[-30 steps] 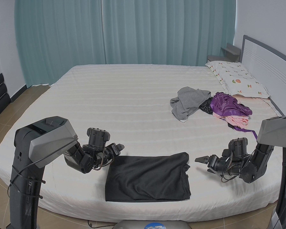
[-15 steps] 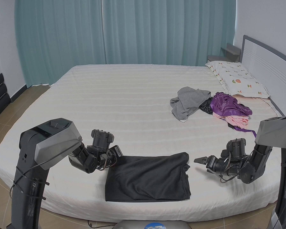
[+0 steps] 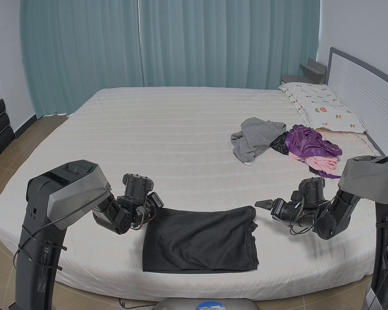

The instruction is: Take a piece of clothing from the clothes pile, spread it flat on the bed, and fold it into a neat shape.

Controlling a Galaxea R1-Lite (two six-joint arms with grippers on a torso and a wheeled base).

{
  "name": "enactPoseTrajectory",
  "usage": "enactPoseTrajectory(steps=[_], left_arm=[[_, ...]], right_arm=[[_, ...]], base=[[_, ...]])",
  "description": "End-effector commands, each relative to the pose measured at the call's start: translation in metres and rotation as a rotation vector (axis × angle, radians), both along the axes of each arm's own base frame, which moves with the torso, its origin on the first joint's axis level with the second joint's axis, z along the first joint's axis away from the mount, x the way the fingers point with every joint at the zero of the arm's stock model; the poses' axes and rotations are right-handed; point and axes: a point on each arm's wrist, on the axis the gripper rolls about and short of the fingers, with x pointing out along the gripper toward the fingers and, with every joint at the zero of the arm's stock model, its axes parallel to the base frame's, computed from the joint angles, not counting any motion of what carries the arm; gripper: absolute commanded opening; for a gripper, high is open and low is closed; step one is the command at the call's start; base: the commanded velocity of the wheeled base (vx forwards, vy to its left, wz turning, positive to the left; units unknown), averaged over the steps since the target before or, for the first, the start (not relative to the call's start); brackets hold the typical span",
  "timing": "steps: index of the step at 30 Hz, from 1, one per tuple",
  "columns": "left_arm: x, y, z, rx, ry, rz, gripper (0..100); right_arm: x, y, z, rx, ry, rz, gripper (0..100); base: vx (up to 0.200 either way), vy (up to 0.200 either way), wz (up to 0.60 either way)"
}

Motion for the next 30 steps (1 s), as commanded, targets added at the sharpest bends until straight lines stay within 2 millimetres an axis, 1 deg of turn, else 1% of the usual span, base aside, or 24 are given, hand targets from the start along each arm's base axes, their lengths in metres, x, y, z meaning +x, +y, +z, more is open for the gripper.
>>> enactPoseTrajectory(steps=[1, 8, 11, 16, 17, 28, 30], left_arm=[[0.002, 0.003, 0.004, 0.012, -0.020, 0.043, 0], [-0.001, 0.004, 0.006, -0.033, -0.015, 0.107, 0], [-0.001, 0.004, 0.005, -0.039, -0.012, 0.112, 0], [-0.001, 0.003, 0.005, -0.040, -0.012, 0.111, 0], [0.000, 0.004, 0.005, -0.040, -0.014, 0.113, 0], [-0.001, 0.005, 0.004, -0.038, -0.012, 0.117, 0], [0.001, 0.008, 0.004, -0.025, -0.036, 0.151, 0]], right_arm=[[0.014, 0.019, -0.019, -0.001, 0.001, 0.036, 100], [0.026, 0.028, -0.022, 0.015, -0.028, 0.053, 100], [0.034, 0.030, -0.018, 0.034, -0.051, 0.049, 100], [0.036, 0.032, -0.020, 0.053, -0.045, 0.060, 100], [0.036, 0.032, -0.020, 0.053, -0.045, 0.060, 0], [0.034, 0.031, -0.020, 0.054, -0.044, 0.048, 0], [0.035, 0.027, -0.012, 0.065, -0.054, 0.034, 0]], base=[[0.000, 0.000, 0.00], [0.000, 0.000, 0.00], [0.000, 0.000, 0.00], [0.000, 0.000, 0.00], [0.000, 0.000, 0.00], [0.000, 0.000, 0.00], [0.000, 0.000, 0.00]])
